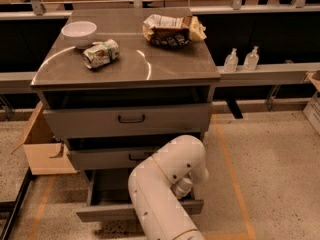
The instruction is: Open bottom drawer
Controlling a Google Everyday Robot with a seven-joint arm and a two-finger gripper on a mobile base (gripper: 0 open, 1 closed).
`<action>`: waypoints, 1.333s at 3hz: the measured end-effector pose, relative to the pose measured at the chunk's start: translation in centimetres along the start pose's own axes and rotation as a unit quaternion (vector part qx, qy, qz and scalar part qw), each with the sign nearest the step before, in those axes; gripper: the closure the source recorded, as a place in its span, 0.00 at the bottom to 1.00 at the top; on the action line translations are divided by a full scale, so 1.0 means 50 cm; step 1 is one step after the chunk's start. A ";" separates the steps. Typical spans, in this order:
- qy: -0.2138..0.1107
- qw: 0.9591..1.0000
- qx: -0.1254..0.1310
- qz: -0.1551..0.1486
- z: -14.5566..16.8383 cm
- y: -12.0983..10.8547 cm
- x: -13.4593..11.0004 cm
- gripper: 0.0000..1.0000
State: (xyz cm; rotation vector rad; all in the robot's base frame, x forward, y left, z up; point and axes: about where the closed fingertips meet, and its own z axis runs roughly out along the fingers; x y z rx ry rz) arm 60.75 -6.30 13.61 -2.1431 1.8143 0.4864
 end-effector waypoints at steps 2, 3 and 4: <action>-0.031 0.996 -0.085 -0.003 -0.009 0.086 -0.045 1.00; -0.059 0.990 -0.127 0.007 -0.017 0.134 -0.070 1.00; -0.090 0.981 -0.169 0.028 -0.024 0.188 -0.094 1.00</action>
Offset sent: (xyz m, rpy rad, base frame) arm -0.0706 0.0168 0.0301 0.0710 0.2538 0.1300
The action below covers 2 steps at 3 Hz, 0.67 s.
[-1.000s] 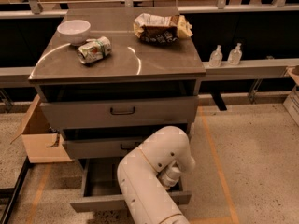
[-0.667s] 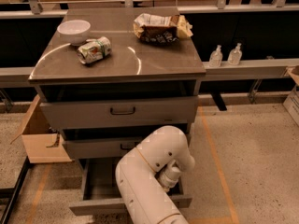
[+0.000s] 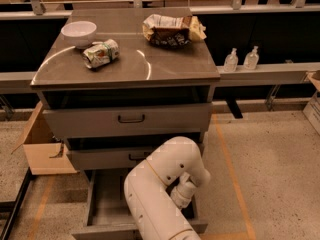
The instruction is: Open bottom drawer
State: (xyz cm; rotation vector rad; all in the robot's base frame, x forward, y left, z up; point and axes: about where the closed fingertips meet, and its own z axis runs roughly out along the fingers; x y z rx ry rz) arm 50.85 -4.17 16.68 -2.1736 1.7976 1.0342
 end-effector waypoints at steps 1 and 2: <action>-0.028 0.999 -0.016 0.015 0.000 0.026 -0.013 1.00; -0.049 0.998 -0.016 0.024 -0.005 0.034 -0.023 1.00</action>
Offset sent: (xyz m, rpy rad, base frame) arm -0.0147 0.0031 0.0231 0.1022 0.0939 -0.0805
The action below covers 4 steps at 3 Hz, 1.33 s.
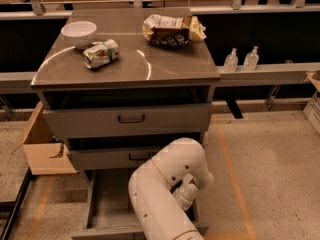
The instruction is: Open bottom drawer
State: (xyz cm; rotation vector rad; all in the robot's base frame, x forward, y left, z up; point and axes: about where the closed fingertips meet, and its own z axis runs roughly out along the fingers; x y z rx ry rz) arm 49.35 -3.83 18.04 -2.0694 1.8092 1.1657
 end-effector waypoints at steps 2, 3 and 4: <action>-0.014 1.000 0.019 0.016 -0.012 0.006 -0.006 1.00; -0.005 0.997 0.074 0.014 -0.031 -0.047 -0.003 1.00; 0.006 0.994 0.112 0.011 -0.027 -0.096 0.006 1.00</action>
Offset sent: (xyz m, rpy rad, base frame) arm -0.0005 -0.0074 0.0098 -0.0080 -0.0105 -0.0849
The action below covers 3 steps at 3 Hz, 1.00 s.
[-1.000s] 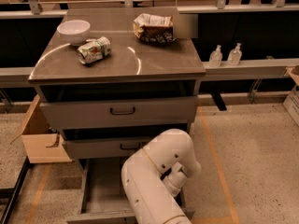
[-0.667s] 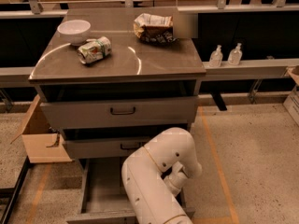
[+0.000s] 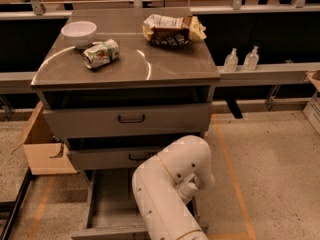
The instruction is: Open bottom drawer
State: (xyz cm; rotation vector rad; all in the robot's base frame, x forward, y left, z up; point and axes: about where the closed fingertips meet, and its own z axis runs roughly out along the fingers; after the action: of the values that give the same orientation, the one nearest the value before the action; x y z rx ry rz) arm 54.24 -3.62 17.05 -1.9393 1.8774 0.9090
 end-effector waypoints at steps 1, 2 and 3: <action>0.007 1.000 0.009 0.000 0.035 -0.019 0.013 1.00; 0.009 1.000 -0.005 0.004 0.068 -0.011 0.021 1.00; 0.008 1.000 -0.022 0.012 0.083 0.011 0.020 1.00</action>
Offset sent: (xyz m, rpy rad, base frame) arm -0.0021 0.0144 -0.0435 -0.0251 0.0143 0.0049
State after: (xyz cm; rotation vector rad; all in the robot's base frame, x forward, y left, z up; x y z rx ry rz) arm 52.69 -1.97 13.41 -1.9605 1.9085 0.9526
